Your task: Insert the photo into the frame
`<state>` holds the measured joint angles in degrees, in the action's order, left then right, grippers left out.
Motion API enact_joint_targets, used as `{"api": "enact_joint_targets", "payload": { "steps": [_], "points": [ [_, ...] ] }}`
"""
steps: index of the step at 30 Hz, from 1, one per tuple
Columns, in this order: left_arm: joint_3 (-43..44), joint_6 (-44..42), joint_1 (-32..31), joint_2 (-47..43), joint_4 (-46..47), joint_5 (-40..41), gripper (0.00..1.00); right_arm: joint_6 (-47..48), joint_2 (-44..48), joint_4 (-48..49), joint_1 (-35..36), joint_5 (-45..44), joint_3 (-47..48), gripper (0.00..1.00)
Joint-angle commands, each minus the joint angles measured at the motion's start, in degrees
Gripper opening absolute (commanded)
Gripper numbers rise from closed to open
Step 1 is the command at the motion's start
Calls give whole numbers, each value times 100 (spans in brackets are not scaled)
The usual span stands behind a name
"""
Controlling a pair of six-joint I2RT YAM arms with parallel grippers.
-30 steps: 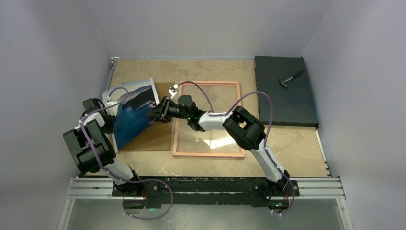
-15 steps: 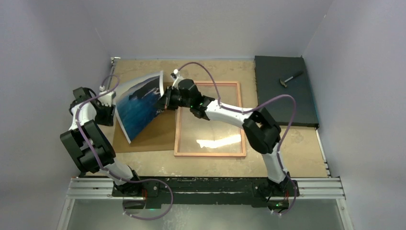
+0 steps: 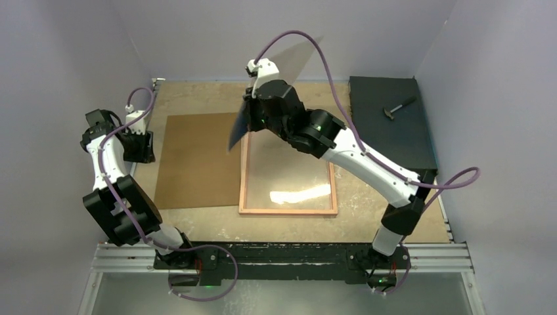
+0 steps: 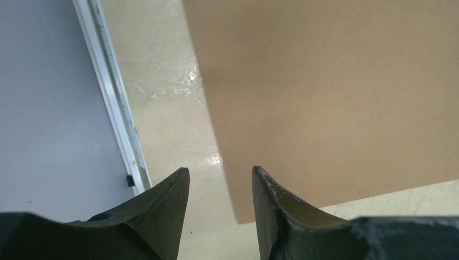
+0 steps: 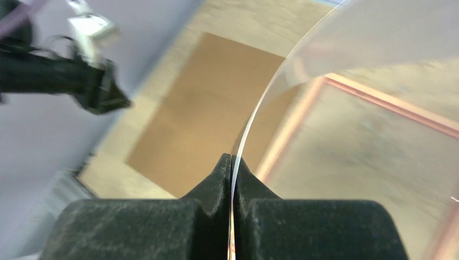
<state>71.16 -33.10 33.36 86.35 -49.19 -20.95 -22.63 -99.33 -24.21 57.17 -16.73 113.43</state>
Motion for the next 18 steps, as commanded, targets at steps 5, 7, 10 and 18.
{"api": "enact_joint_targets", "payload": {
  "steps": [5, 7, 10, 18],
  "points": [
    [171, 71, 20, -127, -381, -539, 45, 420, -604, -3956, 928, -2769, 659, 0],
    [191, 48, 21, -171, -431, -586, 45, 430, -756, -4022, 1115, -2622, 293, 0],
    [116, 37, 23, -230, -457, -620, 45, 339, -1175, -4040, 1355, -2767, 46, 0],
    [-13, -110, 21, -262, -522, -604, 45, 280, -2078, -4063, 1796, -2592, 57, 0]
  ]
}}
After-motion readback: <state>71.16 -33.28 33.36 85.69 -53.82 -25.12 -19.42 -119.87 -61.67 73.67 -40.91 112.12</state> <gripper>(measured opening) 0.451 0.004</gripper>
